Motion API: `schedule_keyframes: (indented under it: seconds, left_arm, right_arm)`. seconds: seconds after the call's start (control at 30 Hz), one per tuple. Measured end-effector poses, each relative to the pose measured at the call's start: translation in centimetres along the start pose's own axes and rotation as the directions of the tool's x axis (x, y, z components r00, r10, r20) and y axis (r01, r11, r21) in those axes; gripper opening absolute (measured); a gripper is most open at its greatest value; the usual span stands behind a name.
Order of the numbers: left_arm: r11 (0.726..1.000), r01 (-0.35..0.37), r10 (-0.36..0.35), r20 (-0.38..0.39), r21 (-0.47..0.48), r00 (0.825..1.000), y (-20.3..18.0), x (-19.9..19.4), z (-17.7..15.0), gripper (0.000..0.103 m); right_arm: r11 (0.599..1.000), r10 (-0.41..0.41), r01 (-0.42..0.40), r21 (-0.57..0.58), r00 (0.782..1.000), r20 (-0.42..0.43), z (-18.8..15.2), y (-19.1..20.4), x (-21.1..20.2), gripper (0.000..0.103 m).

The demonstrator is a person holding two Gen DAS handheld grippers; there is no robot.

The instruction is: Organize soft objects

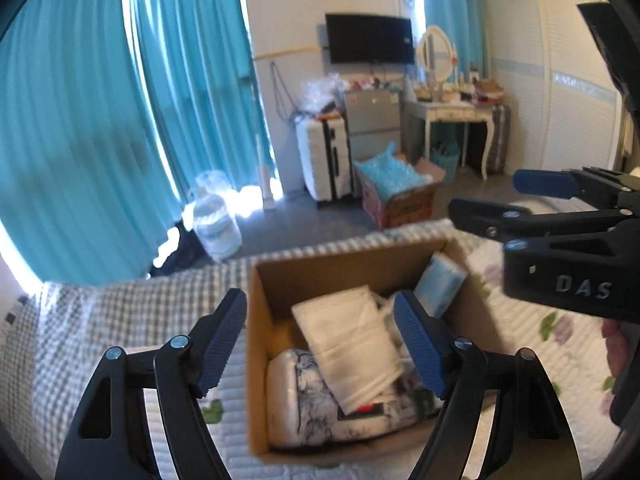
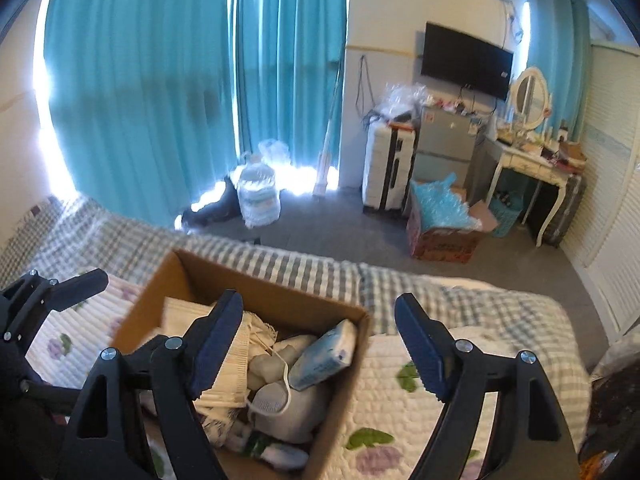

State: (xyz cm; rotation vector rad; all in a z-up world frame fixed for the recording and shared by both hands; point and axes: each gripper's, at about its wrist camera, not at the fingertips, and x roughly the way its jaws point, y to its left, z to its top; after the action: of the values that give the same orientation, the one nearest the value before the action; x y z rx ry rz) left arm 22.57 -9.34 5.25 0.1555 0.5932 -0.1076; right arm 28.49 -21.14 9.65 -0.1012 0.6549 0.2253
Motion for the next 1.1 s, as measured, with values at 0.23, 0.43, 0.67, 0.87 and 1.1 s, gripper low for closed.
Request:
schedule_keyframes:
  seconds: [0.23,0.43,0.67,0.87,1.1]
  left_arm:
    - [1.000,-0.021,0.022,0.189,-0.010,0.982,0.8,-12.4,3.7,0.092]
    - [1.000,-0.029,0.030,0.350,-0.009,0.936,1.8,-21.9,3.3,0.103]
    - [0.994,-0.094,0.106,0.423,-0.050,0.900,3.7,-24.8,-1.6,0.103]
    - [0.990,-0.085,0.125,0.410,-0.115,0.903,5.2,-22.2,-5.9,0.103]
    - [0.987,-0.044,0.104,0.404,-0.156,0.909,5.9,-18.7,-10.0,0.103]
  right_arm:
    - [0.999,-0.032,0.036,-0.026,0.990,0.137,3.9,0.6,-13.0,0.081]
    - [0.997,-0.043,0.057,-0.043,0.961,0.274,5.1,2.4,-24.8,0.096]
    - [1.000,0.001,-0.006,0.013,0.927,0.374,0.2,4.3,-31.3,0.103]
    - [1.000,-0.001,-0.004,0.011,0.920,0.391,-5.2,6.5,-29.0,0.103]
    - [0.997,-0.078,0.067,0.042,0.917,0.391,-11.2,7.4,-22.8,0.103]
